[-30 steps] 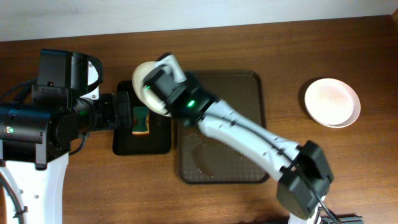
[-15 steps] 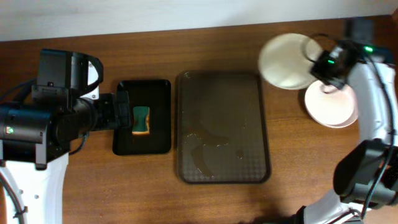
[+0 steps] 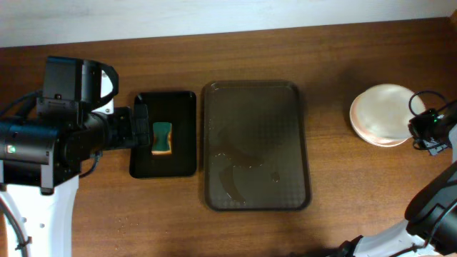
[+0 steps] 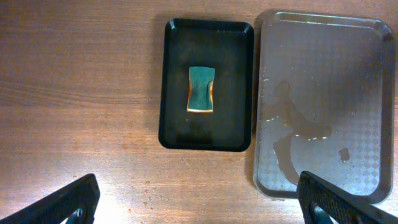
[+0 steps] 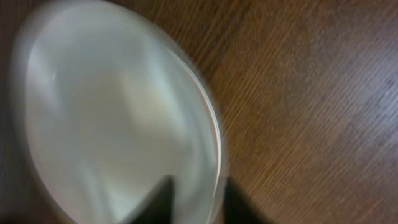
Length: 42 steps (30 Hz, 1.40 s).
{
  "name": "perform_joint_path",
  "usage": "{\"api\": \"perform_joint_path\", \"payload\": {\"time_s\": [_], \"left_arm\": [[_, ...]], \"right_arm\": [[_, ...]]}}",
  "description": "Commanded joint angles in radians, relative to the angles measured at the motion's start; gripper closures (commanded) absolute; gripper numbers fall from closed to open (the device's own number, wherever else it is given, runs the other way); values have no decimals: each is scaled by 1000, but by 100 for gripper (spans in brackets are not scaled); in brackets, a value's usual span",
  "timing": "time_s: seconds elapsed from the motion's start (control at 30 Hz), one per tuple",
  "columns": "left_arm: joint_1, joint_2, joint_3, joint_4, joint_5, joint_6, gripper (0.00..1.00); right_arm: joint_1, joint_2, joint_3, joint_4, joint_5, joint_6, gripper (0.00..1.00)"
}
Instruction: Clean dirty plates on tray and stack at the side
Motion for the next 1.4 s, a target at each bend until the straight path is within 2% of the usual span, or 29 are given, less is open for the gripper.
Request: {"api": "perform_joint_path", "payload": {"time_s": [0.0, 0.13, 0.23, 0.33, 0.43, 0.47, 0.5, 0.63, 0.67, 0.8, 0.9, 1.03, 1.17, 1.27, 1.37], "left_arm": [[2, 0, 4, 0, 4, 9, 0], [2, 0, 4, 0, 4, 9, 0], [2, 0, 4, 0, 4, 9, 0], [2, 0, 4, 0, 4, 9, 0], [2, 0, 4, 0, 4, 9, 0], [2, 0, 4, 0, 4, 9, 0], [2, 0, 4, 0, 4, 9, 0], [2, 0, 4, 0, 4, 9, 0], [2, 0, 4, 1, 4, 9, 0], [2, 0, 4, 0, 4, 9, 0], [2, 0, 4, 1, 4, 9, 0], [2, 0, 4, 1, 4, 9, 0], [2, 0, 4, 1, 4, 9, 0], [2, 0, 4, 1, 4, 9, 0], [2, 0, 4, 1, 4, 9, 0]], "right_arm": [[3, -20, -7, -42, -178, -49, 55], [45, -55, -7, -163, -244, -60, 55], [124, -133, -7, -206, -321, -143, 55], [264, -267, -7, -229, -411, -244, 54], [486, -445, -7, -236, -420, -294, 49], [546, -486, -7, -236, -420, -294, 30], [605, -520, -7, -236, -420, -294, 2], [809, -592, -7, -238, -405, -294, 2], [833, -597, -7, -238, -304, -294, 2], [795, -627, -6, -324, -240, -312, 2], [747, -711, -7, -360, -235, -441, 2], [744, -858, -23, -355, -11, -469, 2], [743, -1079, -262, -91, 58, -470, 2], [743, -1276, -580, 191, 74, -470, 2], [743, -1504, -862, 340, 71, -469, 2]]}}
